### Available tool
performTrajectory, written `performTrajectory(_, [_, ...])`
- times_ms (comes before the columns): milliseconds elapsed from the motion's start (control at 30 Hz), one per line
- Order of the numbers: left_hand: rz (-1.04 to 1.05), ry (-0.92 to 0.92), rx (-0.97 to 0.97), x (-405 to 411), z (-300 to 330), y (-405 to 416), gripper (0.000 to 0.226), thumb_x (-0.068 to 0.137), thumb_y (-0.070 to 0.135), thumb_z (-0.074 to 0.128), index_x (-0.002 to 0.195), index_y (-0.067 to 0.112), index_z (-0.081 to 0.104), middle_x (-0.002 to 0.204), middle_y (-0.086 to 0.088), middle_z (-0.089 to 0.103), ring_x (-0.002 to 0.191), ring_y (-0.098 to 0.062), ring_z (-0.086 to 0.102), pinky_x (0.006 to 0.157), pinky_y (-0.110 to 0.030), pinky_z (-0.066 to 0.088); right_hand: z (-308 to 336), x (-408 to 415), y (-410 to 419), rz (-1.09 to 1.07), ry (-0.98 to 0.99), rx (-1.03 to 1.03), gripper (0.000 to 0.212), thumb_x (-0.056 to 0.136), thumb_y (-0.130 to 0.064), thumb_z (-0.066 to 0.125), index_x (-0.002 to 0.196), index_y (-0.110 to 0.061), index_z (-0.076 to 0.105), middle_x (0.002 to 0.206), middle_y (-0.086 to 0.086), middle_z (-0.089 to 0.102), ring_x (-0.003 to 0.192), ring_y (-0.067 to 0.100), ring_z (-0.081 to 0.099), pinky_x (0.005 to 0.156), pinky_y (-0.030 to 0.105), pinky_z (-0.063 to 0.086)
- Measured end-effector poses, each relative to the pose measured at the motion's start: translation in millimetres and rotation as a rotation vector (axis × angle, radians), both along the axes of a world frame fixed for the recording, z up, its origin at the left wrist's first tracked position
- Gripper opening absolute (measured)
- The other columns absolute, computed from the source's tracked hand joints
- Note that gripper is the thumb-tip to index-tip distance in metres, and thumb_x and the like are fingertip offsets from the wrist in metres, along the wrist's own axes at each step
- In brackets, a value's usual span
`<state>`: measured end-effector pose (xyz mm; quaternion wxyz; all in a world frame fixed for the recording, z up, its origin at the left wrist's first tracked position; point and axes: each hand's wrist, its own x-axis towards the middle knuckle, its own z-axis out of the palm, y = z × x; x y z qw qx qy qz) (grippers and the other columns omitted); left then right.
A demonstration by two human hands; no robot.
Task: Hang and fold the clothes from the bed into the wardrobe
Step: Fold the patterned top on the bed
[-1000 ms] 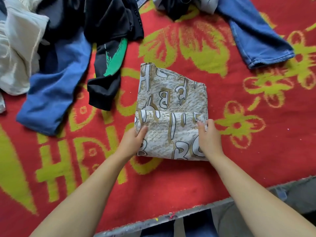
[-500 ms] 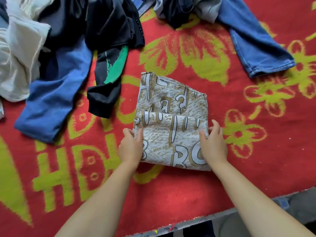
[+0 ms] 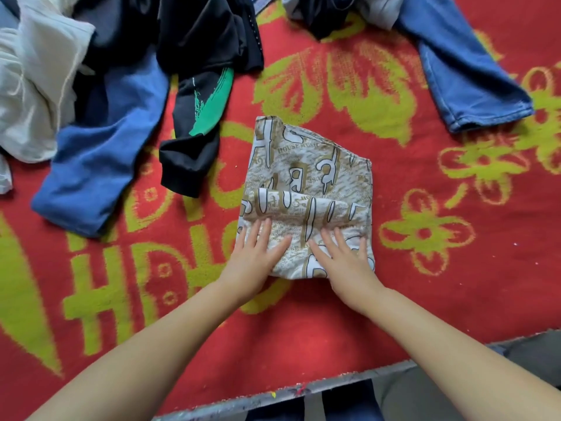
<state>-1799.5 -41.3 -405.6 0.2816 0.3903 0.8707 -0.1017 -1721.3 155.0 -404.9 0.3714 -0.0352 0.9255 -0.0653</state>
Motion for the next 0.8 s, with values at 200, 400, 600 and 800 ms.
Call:
performTrajectory(200, [0.084, -0.469, 0.058, -45, 74, 19, 0.019, 0.080, 0.029, 0.057, 0.098, 0.021, 0.056, 0.075, 0.002, 0.057, 0.068, -0.019, 0.054, 0.055, -0.029, 0.039, 73, -65, 62, -0.044, -0.443, -0.406, 0.041, 0.085, -0.004, 0.039, 0.108, -0.030, 0.061, 0.098, 0.000, 0.060, 0.082, 0.015, 0.053, 0.069, 0.026, 0.040])
performTrajectory(400, [0.718, -0.717, 0.332, -144, 64, 17, 0.020, 0.084, 0.027, 0.069, 0.096, 0.013, 0.062, 0.079, 0.002, 0.060, 0.069, -0.013, 0.055, 0.057, -0.026, 0.044, 50, -116, 110, -0.770, 0.048, -0.654, 0.023, 0.090, -0.037, 0.062, 0.093, -0.015, 0.067, 0.087, -0.005, 0.064, 0.079, 0.009, 0.056, 0.072, 0.031, 0.043])
performTrajectory(600, [1.569, -0.397, 0.702, -100, -6, 22, 0.039, 0.090, 0.048, 0.055, 0.110, 0.014, 0.052, 0.099, 0.001, 0.061, 0.084, -0.016, 0.059, 0.069, -0.028, 0.045, -3, -112, 84, -1.171, 0.145, -0.563, 0.076, 0.087, -0.062, 0.052, 0.142, -0.012, 0.035, 0.144, 0.007, 0.044, 0.127, 0.025, 0.046, 0.101, 0.037, 0.036])
performTrajectory(800, [1.484, 0.037, 0.808, -54, -32, 37, 0.021, 0.100, 0.036, 0.040, 0.097, 0.016, 0.043, 0.076, 0.005, 0.050, 0.077, -0.025, 0.049, 0.063, -0.032, 0.026, -24, -95, 73, -1.066, 0.447, -0.211, 0.043, 0.102, -0.040, 0.032, 0.104, -0.002, 0.052, 0.101, 0.026, 0.062, 0.097, 0.042, 0.058, 0.067, 0.038, 0.032])
